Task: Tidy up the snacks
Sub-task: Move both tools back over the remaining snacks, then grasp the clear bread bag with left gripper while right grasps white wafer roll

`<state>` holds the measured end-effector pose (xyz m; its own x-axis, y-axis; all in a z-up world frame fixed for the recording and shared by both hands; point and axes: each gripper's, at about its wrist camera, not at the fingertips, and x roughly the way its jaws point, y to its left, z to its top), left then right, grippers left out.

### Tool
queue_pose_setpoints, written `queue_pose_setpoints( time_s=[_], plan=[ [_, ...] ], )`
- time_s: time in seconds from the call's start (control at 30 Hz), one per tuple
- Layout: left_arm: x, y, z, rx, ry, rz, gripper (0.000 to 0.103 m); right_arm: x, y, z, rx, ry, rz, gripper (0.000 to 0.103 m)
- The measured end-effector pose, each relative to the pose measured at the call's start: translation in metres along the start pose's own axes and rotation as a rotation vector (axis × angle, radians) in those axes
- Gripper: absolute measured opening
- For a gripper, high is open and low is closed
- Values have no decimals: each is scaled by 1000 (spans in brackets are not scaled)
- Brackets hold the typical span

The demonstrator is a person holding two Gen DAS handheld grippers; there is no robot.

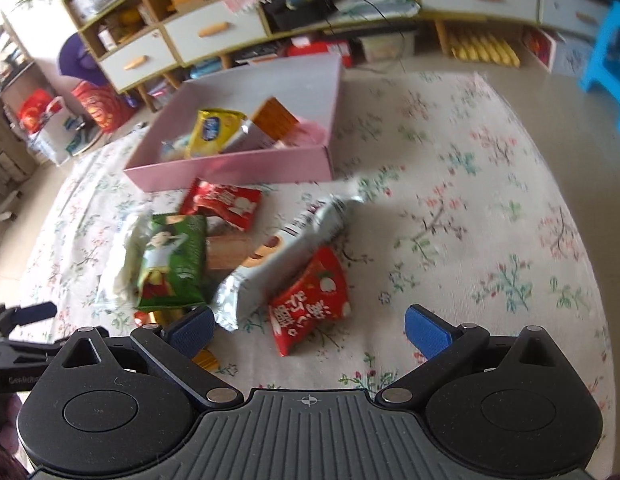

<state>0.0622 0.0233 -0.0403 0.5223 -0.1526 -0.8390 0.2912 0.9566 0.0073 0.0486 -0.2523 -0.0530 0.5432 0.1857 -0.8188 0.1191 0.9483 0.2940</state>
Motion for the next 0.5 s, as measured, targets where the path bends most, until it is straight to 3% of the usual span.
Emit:
queue_pose_setpoints(
  time_s=[0.2, 0.27, 0.5],
  plan=[
    [4, 7, 6, -39, 5, -31, 96, 1, 1, 9, 64, 22, 44, 102],
    [6, 10, 10, -71, 25, 8, 92, -2, 3, 14, 86, 9, 66, 102],
    [11, 13, 18, -116, 36, 11, 92, 6, 5, 32, 164, 16, 120, 100]
  ],
)
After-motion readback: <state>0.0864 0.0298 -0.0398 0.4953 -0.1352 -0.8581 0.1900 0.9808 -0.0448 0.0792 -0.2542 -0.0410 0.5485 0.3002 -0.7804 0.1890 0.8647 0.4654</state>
